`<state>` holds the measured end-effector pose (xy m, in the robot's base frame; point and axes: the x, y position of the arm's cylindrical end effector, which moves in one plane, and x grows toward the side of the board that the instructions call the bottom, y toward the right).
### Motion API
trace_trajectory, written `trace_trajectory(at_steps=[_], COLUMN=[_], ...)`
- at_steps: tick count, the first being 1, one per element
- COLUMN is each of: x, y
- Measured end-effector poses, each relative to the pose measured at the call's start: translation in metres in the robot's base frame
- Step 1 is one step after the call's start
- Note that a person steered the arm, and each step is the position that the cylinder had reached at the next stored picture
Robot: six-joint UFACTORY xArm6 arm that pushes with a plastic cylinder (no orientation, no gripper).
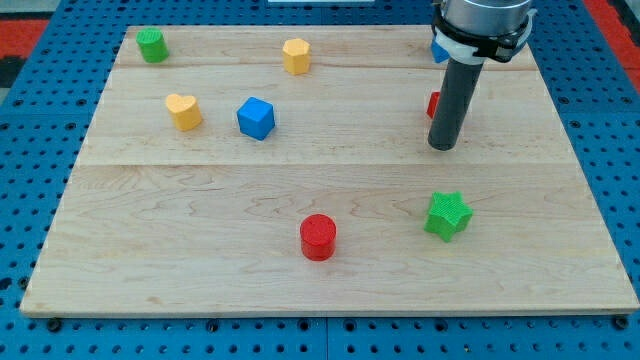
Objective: Push the cube close to the red circle
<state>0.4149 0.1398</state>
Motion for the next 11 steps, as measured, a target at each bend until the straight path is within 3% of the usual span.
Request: trace_trajectory(at_steps=[1, 2, 3, 4, 5, 7, 9, 11], x=[0.0, 0.012, -0.027, -0.07, -0.067, 0.046, -0.022, -0.033], y=[-0.005, -0.099, -0.176, -0.194, -0.229, -0.2, -0.228, -0.247])
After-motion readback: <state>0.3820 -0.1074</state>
